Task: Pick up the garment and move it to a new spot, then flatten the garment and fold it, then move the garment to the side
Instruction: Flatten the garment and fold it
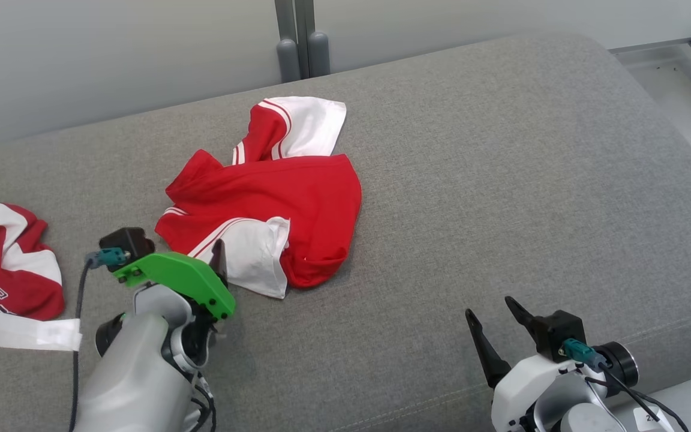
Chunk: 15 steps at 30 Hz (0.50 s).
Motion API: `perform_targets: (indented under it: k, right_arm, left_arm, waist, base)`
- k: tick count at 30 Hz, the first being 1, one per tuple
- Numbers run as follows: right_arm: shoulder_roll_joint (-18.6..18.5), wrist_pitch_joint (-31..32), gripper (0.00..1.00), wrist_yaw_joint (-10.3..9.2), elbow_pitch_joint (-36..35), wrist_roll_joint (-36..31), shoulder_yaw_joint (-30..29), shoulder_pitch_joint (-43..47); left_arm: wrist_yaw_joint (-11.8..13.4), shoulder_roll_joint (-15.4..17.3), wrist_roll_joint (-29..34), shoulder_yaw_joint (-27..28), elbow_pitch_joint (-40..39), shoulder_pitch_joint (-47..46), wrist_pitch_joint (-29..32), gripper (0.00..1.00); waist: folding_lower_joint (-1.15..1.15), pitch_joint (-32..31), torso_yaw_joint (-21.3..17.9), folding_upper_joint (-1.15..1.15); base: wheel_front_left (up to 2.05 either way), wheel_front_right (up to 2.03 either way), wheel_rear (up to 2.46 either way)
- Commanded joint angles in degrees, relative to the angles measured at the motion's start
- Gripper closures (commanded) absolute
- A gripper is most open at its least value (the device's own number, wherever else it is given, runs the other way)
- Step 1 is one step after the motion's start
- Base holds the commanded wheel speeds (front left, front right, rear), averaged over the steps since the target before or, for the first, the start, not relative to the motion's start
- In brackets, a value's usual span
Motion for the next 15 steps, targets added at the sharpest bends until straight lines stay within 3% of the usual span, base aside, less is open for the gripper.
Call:
perform_targets:
  k: [1, 8, 15]
  right_arm:
    - [-0.1, 0.1, 0.0, -0.06, -0.2, -0.1, 0.0, 0.6]
    - [-0.1, 0.3, 0.0, -0.06, -0.8, -0.1, 0.1, 0.8]
    - [-0.1, 0.3, 0.0, -0.06, -1.3, -0.3, -0.1, 0.5]
  left_arm:
    - [0.2, -0.1, 0.1, -0.4, -0.1, 1.3, 0.2, 0.0]
    - [5.7, 0.3, 6.2, -5.6, 0.3, 2.3, 0.9, 0.0]
    - [6.9, -1.2, 4.5, -4.7, -0.1, 2.5, 0.6, 0.0]
  waist:
    - [0.0, -0.2, -0.1, 0.0]
    - [0.0, 0.1, -0.9, 0.0]
    - [0.0, 1.8, -1.7, 0.0]
  base:
    - [0.0, 0.0, 0.0]
    - [0.0, 0.0, 0.0]
    - [0.0, 0.0, 0.0]
